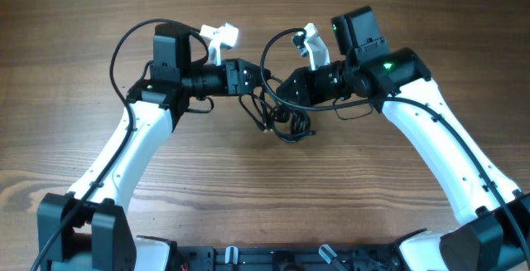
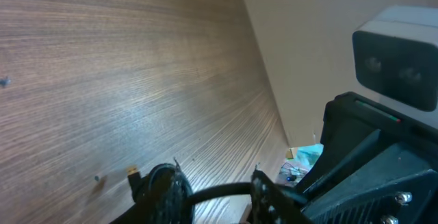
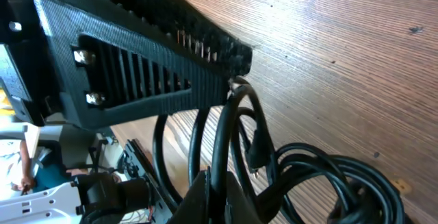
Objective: Untangle cables
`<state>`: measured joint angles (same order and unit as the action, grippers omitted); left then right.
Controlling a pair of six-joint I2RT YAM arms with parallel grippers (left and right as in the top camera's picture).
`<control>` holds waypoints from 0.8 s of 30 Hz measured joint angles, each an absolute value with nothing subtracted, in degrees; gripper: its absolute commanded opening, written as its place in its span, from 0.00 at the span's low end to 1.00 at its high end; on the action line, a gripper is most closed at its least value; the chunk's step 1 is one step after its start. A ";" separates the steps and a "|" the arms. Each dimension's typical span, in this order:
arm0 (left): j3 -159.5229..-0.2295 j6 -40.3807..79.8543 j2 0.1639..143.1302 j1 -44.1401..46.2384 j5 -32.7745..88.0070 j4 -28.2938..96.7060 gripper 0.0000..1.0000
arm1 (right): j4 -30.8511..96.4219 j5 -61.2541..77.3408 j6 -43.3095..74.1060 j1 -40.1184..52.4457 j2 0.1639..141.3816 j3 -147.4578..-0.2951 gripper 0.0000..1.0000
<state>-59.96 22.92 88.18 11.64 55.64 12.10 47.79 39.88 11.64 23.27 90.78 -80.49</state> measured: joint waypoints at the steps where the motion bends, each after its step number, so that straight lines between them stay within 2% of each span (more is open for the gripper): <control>1: -59.96 22.74 88.18 11.86 55.64 12.93 0.27 | 47.81 39.77 11.64 23.27 90.78 -80.49 0.04; 8: -60.03 18.90 88.18 12.12 55.13 21.52 0.26 | 47.97 39.77 11.64 23.27 90.78 -80.49 0.04; 24: -60.05 11.18 88.18 13.26 54.30 28.99 0.26 | 47.97 39.77 11.64 23.27 90.78 -80.49 0.04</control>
<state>-60.05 11.18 88.18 13.26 54.30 28.99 47.97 39.77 11.64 23.27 90.78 -80.49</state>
